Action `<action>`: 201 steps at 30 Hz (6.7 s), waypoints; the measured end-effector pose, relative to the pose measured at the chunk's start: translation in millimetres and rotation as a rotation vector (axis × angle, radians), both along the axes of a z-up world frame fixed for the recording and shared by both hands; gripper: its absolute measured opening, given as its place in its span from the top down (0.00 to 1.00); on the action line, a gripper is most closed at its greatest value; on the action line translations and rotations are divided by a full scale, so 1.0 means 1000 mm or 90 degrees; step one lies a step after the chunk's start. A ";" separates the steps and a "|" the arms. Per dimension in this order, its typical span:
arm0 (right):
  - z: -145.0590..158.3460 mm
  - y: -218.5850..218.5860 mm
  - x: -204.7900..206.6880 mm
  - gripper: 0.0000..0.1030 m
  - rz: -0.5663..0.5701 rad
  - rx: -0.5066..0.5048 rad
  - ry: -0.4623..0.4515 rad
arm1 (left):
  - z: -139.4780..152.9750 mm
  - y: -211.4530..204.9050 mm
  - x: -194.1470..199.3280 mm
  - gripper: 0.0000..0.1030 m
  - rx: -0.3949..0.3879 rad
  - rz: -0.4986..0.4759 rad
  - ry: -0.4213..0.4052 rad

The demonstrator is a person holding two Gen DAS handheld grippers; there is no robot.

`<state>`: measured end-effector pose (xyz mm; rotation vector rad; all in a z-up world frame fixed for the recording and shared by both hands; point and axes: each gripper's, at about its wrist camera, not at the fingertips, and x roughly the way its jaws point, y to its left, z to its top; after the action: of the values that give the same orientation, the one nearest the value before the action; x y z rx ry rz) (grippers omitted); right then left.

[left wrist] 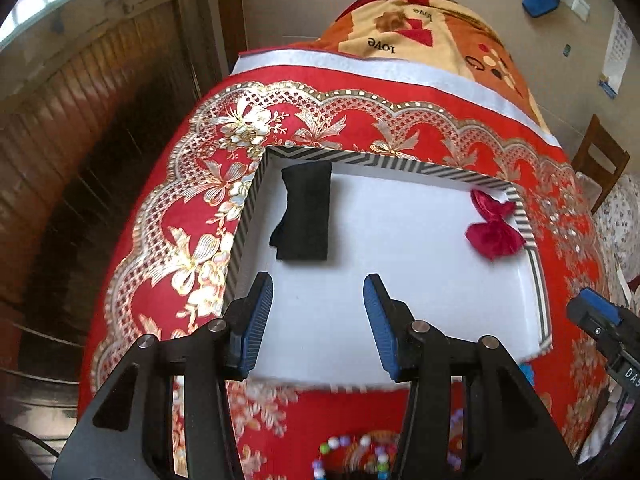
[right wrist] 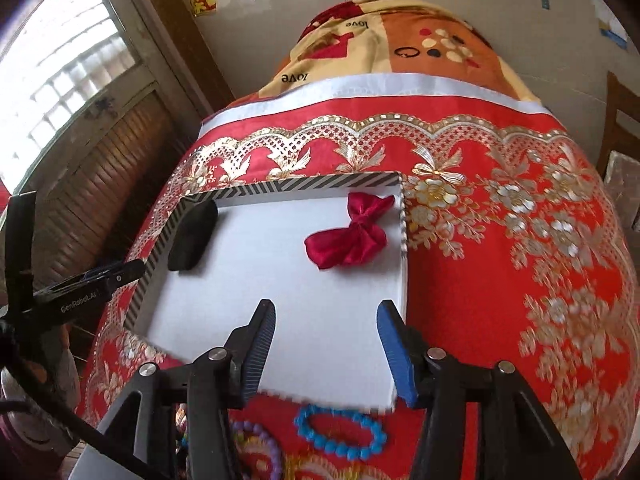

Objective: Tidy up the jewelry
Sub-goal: 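Withdraw both tools from the box back toward the jewelry pile, then grasp the blue beaded bracelet with the right tool while the left tool grasps the multicolored bead bracelet, then carry both bracelets over the white box with both tools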

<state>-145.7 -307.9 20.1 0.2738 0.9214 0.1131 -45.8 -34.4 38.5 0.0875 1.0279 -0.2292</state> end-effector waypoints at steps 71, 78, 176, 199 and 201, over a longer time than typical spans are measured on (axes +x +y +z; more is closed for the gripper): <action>-0.034 0.042 -0.133 0.40 0.033 -0.016 0.049 | -0.057 0.065 -0.152 0.54 -0.032 -0.056 0.160; -0.041 0.022 -0.112 0.40 0.009 -0.031 0.052 | -0.072 0.057 -0.144 0.54 -0.023 -0.065 0.168; 0.067 0.036 -0.045 0.93 0.142 -0.050 -0.111 | 0.038 -0.009 -0.033 0.92 -0.022 -0.107 0.022; 0.006 0.108 0.090 0.92 0.263 -0.013 -0.009 | -0.041 0.013 0.047 0.92 -0.004 -0.041 0.117; -0.003 0.120 0.109 0.92 0.290 0.002 0.002 | -0.050 0.021 0.053 0.92 -0.003 -0.028 0.128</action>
<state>-37.1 -188.1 16.8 0.0631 0.9743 0.5333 7.1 -13.7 -12.0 0.0848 1.2261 -0.2844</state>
